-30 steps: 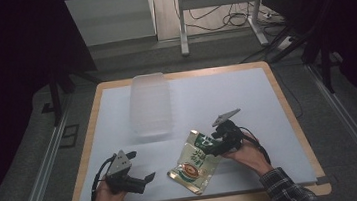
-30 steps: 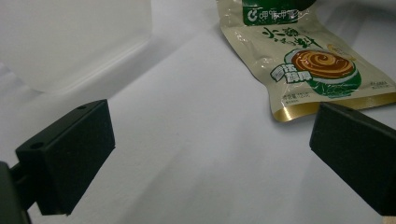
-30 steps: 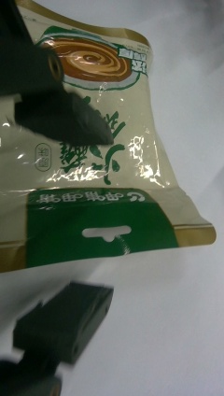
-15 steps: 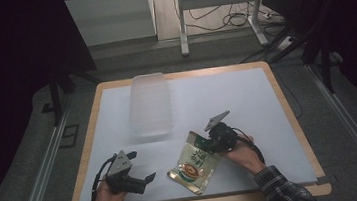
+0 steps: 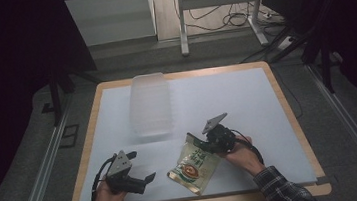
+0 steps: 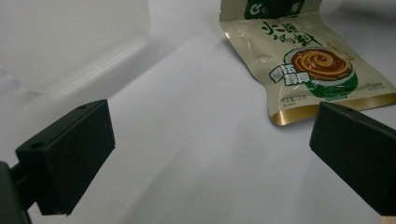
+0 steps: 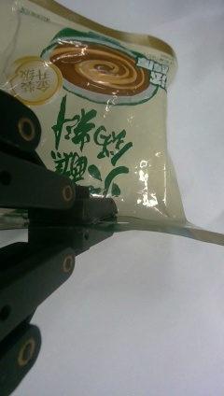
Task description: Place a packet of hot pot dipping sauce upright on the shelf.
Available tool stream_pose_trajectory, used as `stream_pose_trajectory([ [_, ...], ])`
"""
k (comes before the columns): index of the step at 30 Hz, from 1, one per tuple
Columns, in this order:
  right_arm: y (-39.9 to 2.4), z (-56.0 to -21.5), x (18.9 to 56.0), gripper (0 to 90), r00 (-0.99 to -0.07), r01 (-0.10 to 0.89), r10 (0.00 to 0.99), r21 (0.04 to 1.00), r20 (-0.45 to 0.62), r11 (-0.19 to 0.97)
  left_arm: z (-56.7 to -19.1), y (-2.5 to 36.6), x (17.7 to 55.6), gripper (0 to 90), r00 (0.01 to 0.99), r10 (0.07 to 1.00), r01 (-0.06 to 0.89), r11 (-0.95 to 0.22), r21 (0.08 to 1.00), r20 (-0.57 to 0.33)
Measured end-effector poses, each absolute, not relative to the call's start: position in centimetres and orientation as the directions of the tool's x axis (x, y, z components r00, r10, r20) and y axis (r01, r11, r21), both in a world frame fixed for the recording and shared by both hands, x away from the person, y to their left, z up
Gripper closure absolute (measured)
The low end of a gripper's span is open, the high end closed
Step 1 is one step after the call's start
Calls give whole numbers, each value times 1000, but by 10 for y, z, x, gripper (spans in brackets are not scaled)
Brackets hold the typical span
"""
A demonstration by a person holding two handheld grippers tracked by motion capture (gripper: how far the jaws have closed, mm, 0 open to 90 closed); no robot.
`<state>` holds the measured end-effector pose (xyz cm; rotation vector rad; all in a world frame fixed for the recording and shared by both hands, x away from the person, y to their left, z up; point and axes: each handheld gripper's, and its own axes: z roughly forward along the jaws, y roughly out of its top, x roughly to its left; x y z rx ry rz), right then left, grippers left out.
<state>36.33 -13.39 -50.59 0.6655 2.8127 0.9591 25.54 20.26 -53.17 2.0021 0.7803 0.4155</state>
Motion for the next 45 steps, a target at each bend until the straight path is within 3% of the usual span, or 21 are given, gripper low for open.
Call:
stream_pose_trajectory([
  [9,-135,-494,358,890,-897,367,440,635,48,680,-531,203,255,0,739,673,359,-375,855,-15],
  [21,-140,-463,357,891,-903,391,402,678,151,623,-531,203,255,0,740,672,357,-380,853,-10],
  [45,-134,-400,354,892,-937,304,325,755,128,581,-530,204,255,0,740,672,352,-377,857,-9],
])
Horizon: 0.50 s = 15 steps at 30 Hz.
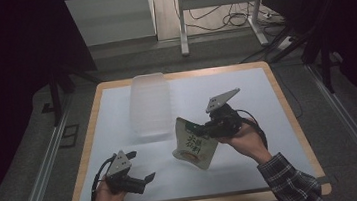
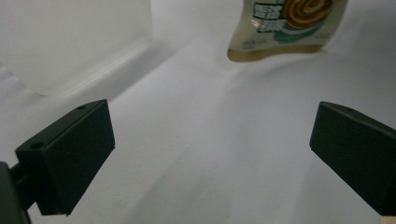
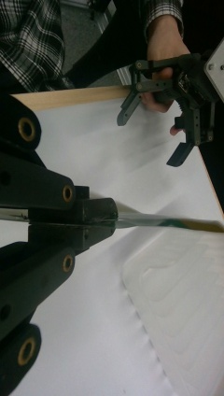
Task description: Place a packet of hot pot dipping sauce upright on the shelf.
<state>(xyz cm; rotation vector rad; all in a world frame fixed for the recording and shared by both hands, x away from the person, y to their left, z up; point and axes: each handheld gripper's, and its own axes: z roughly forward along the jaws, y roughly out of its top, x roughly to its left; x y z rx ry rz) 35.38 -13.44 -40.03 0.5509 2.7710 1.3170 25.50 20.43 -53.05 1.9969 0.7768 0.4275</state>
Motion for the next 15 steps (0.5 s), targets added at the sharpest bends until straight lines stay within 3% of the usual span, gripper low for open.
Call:
stream_pose_trajectory([
  [15,-136,-375,375,892,-924,259,383,777,25,573,-529,206,255,0,734,679,350,-364,863,-11],
])
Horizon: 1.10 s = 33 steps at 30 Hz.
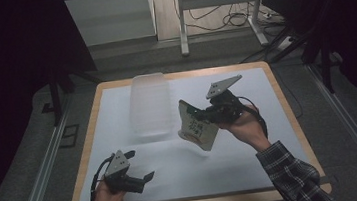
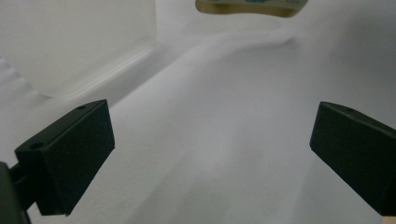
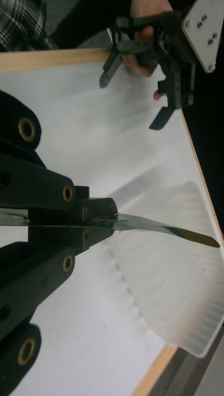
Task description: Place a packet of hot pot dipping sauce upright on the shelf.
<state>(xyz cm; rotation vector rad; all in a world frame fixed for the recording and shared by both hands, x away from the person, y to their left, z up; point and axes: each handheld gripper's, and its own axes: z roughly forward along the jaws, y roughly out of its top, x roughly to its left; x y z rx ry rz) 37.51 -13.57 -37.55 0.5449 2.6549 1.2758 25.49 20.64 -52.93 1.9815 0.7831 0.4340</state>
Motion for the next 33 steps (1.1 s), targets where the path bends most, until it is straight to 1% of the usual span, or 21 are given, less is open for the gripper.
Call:
stream_pose_trajectory([
  [6,-134,-365,386,892,-919,240,395,778,-11,580,-529,207,255,0,733,680,352,-362,863,-14],
  [13,-135,-357,401,892,-917,250,399,785,3,567,-529,207,255,0,732,681,353,-359,864,-15],
  [23,-129,-344,419,891,-909,236,417,792,-26,564,-529,207,255,0,731,683,351,-358,865,-14],
  [33,-118,-340,445,892,-902,243,431,789,-30,564,-528,208,254,0,728,685,348,-352,869,-14],
])
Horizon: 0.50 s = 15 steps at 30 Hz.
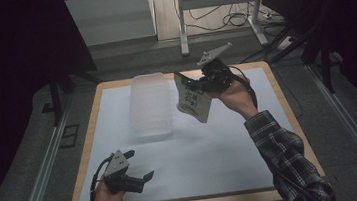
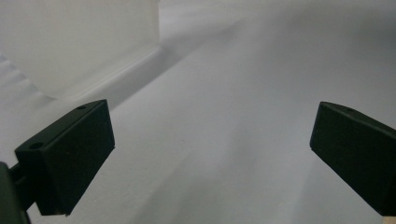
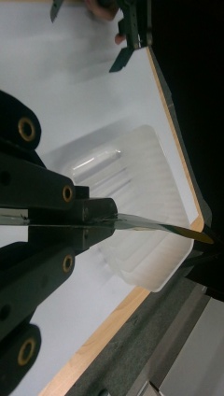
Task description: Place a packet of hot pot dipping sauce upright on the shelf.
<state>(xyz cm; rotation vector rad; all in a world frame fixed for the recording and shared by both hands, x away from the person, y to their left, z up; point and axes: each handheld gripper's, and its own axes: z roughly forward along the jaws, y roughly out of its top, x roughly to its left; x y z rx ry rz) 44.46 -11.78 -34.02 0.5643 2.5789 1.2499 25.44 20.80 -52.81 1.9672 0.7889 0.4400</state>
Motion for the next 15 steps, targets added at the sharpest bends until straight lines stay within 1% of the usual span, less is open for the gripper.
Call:
stream_pose_trajectory([
  [4,-112,-339,455,892,-899,247,436,785,-33,568,-528,209,254,0,725,689,345,-341,874,-18],
  [15,-90,-342,481,892,-911,235,411,766,-42,598,-527,210,254,0,726,688,348,-334,876,-26],
])
